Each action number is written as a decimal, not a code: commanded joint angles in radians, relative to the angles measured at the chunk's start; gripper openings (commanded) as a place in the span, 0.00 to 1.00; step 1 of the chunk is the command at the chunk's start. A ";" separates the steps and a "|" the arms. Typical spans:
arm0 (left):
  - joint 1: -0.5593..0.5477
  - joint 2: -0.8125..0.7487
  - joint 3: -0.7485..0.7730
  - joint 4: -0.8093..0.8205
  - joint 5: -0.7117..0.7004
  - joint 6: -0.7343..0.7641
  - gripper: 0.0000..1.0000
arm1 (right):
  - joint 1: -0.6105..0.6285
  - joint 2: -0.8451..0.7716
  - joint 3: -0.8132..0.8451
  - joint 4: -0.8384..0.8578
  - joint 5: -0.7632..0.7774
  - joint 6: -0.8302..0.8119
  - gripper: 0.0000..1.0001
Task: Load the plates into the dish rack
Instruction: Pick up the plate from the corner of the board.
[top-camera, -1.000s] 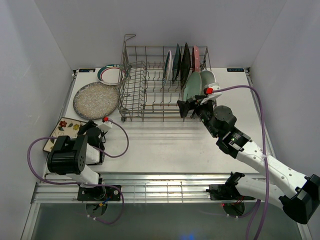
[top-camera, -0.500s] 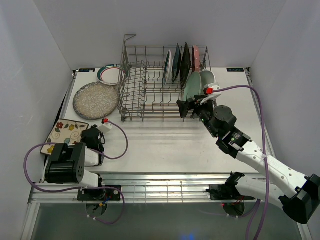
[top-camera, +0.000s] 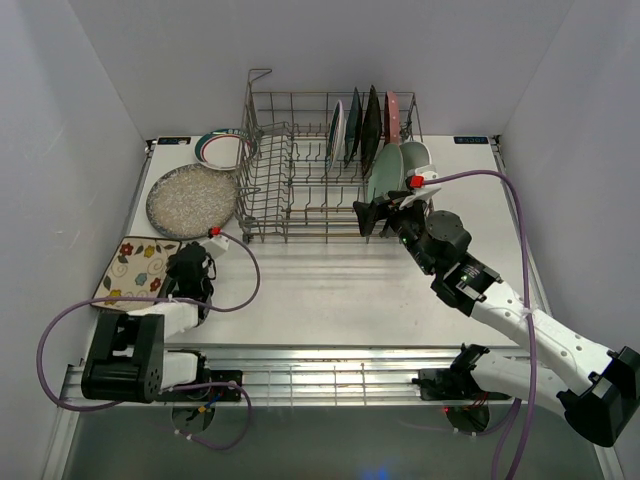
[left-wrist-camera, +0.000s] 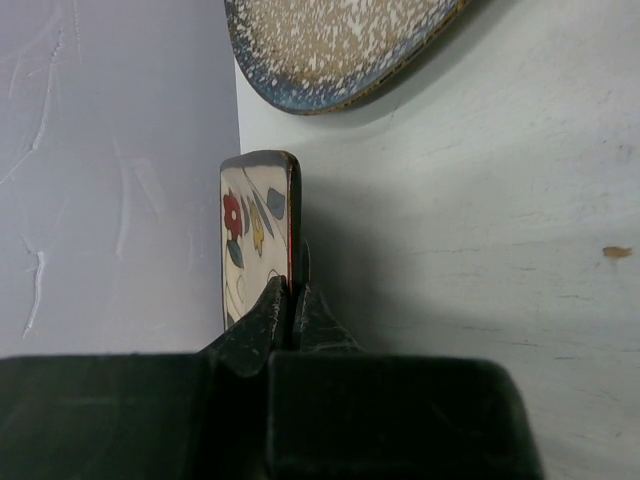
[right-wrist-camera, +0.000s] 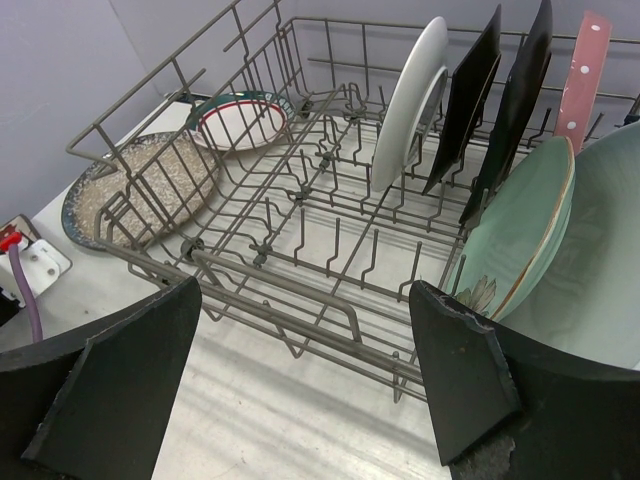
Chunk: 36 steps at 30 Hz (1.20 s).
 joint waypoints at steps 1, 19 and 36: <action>-0.041 -0.072 0.086 -0.082 -0.017 -0.073 0.00 | 0.000 0.000 0.023 0.043 0.002 0.011 0.90; -0.104 -0.187 0.371 -0.611 0.105 -0.310 0.00 | -0.001 0.020 0.039 0.031 -0.020 0.005 0.90; -0.107 -0.242 0.609 -0.858 0.179 -0.349 0.00 | 0.000 0.084 0.083 0.010 -0.103 -0.002 0.90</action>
